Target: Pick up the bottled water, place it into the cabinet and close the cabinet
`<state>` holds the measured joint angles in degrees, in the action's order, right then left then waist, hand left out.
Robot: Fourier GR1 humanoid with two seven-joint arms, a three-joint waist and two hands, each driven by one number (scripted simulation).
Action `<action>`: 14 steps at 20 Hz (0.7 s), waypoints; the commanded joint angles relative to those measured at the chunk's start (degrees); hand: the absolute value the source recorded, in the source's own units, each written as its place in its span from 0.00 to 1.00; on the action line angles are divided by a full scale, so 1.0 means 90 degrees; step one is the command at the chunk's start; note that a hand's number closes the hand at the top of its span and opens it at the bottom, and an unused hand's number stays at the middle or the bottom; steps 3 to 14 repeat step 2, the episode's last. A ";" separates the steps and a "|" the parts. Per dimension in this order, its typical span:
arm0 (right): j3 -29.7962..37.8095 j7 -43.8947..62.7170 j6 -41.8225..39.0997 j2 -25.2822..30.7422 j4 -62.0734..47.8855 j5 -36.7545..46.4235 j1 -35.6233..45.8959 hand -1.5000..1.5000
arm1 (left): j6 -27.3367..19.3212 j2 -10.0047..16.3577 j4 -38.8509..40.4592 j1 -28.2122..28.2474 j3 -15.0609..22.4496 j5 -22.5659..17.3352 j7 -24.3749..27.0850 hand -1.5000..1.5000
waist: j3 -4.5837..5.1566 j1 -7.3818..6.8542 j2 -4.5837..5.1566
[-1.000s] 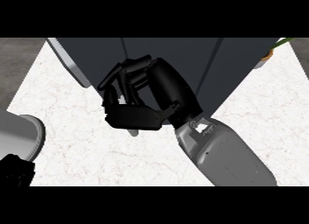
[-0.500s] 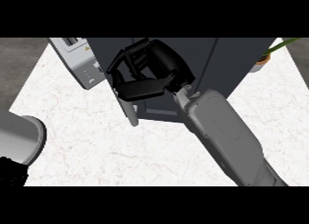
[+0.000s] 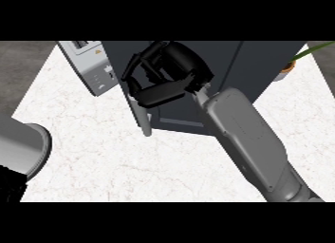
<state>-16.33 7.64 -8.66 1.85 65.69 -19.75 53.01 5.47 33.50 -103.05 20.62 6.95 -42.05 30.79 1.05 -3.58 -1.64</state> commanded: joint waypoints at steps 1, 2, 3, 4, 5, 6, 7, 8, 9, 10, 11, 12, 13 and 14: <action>0.0800 -0.0196 0.0373 0.0678 -0.1052 0.0169 0.0074 1.00 | -0.0096 -0.0051 -0.0059 -0.0119 0.0028 0.0005 -0.0099 1.00 | -0.0116 0.0144 0.0339; 0.0736 -0.0156 0.0268 0.0706 -0.1116 0.0180 0.0061 1.00 | 0.0009 0.0054 -0.0064 -0.0081 -0.0049 -0.0111 -0.0181 1.00 | -0.0115 0.0131 0.0327; 0.0736 -0.0156 0.0268 0.0706 -0.1116 0.0180 0.0061 1.00 | 0.0009 0.0054 -0.0064 -0.0081 -0.0049 -0.0111 -0.0181 1.00 | -0.0115 0.0131 0.0327; 0.0736 -0.0156 0.0268 0.0706 -0.1116 0.0180 0.0061 1.00 | 0.0009 0.0054 -0.0064 -0.0081 -0.0049 -0.0111 -0.0181 1.00 | -0.0115 0.0131 0.0327; 0.0736 -0.0156 0.0268 0.0706 -0.1116 0.0180 0.0061 1.00 | 0.0009 0.0054 -0.0064 -0.0081 -0.0049 -0.0111 -0.0181 1.00 | -0.0115 0.0131 0.0327; 0.0736 -0.0156 0.0268 0.0706 -0.1116 0.0180 0.0061 1.00 | 0.0009 0.0054 -0.0064 -0.0081 -0.0049 -0.0111 -0.0181 1.00 | -0.0115 0.0131 0.0327; 0.0736 -0.0156 0.0268 0.0706 -0.1116 0.0180 0.0061 1.00 | 0.0009 0.0054 -0.0064 -0.0081 -0.0049 -0.0111 -0.0181 1.00 | -0.0115 0.0131 0.0327; 0.0736 -0.0156 0.0268 0.0706 -0.1116 0.0180 0.0061 1.00 | 0.0009 0.0054 -0.0064 -0.0081 -0.0049 -0.0111 -0.0181 1.00 | -0.0115 0.0131 0.0327; 0.0736 -0.0156 0.0268 0.0706 -0.1116 0.0180 0.0061 1.00 | 0.0009 0.0054 -0.0064 -0.0081 -0.0049 -0.0111 -0.0181 1.00 | -0.0115 0.0131 0.0327; 0.0736 -0.0156 0.0268 0.0706 -0.1116 0.0180 0.0061 1.00 | 0.0009 0.0054 -0.0064 -0.0081 -0.0049 -0.0111 -0.0181 1.00 | -0.0115 0.0131 0.0327; 0.0736 -0.0156 0.0268 0.0706 -0.1116 0.0180 0.0061 1.00 | 0.0009 0.0054 -0.0064 -0.0081 -0.0049 -0.0111 -0.0181 1.00 | -0.0115 0.0131 0.0327; 0.0736 -0.0156 0.0268 0.0706 -0.1116 0.0180 0.0061 1.00 | 0.0009 0.0054 -0.0064 -0.0081 -0.0049 -0.0111 -0.0181 1.00 | -0.0115 0.0131 0.0327; 0.0736 -0.0156 0.0268 0.0706 -0.1116 0.0180 0.0061 1.00 | 0.0009 0.0054 -0.0064 -0.0081 -0.0049 -0.0111 -0.0181 1.00 | -0.0115 0.0131 0.0327; 0.0736 -0.0156 0.0268 0.0706 -0.1116 0.0180 0.0061 1.00 | 0.0009 0.0054 -0.0064 -0.0081 -0.0049 -0.0111 -0.0181 1.00 | -0.0115 0.0131 0.0327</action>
